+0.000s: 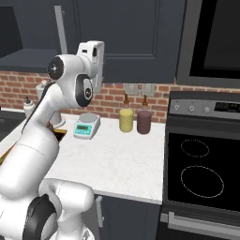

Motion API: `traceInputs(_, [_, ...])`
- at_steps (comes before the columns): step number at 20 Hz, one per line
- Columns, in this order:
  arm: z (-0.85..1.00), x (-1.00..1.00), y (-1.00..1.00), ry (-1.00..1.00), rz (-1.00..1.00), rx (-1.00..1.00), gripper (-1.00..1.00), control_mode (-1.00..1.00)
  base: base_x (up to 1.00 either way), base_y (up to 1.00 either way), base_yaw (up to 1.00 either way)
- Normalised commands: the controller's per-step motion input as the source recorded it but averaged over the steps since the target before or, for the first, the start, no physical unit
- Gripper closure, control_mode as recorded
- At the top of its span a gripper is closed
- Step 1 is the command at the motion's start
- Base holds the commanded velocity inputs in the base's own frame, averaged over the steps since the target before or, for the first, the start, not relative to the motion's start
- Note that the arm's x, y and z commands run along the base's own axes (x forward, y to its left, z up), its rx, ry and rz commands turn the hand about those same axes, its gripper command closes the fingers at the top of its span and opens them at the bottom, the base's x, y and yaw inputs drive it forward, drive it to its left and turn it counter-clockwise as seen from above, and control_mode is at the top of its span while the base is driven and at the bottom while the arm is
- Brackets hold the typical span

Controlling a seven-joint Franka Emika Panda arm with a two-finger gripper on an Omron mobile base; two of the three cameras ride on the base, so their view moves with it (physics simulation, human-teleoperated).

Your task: Pick the kettle from the counter and place it on the tray. Then pick the mug from the cabinet and place it on the tray. Then close the cabinet doors.

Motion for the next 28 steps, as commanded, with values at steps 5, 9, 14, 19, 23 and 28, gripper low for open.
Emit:
traceInputs(5, [-0.01,0.69,0.00,0.08,-0.04,0.00,-1.00,-1.00,0.00,0.00,0.00])
traceInputs(9, [-0.08,0.62,0.00,0.05,-0.04,0.00,-1.00,-1.00,0.00,0.00,0.00])
traceInputs(14, [-0.13,0.59,0.00,0.03,-0.04,0.00,-1.00,-1.00,0.00,0.00,0.00])
traceInputs(19, [-0.26,0.49,0.00,0.01,-0.04,0.00,-1.00,-1.00,0.00,0.00,0.00])
traceInputs(23, [-0.39,0.38,0.00,0.01,-0.03,0.00,-1.00,-1.00,0.00,0.00,0.00])
traceInputs(28, [-0.46,0.27,0.00,0.02,-0.01,0.00,-1.00,-1.00,0.00,0.00,0.00])
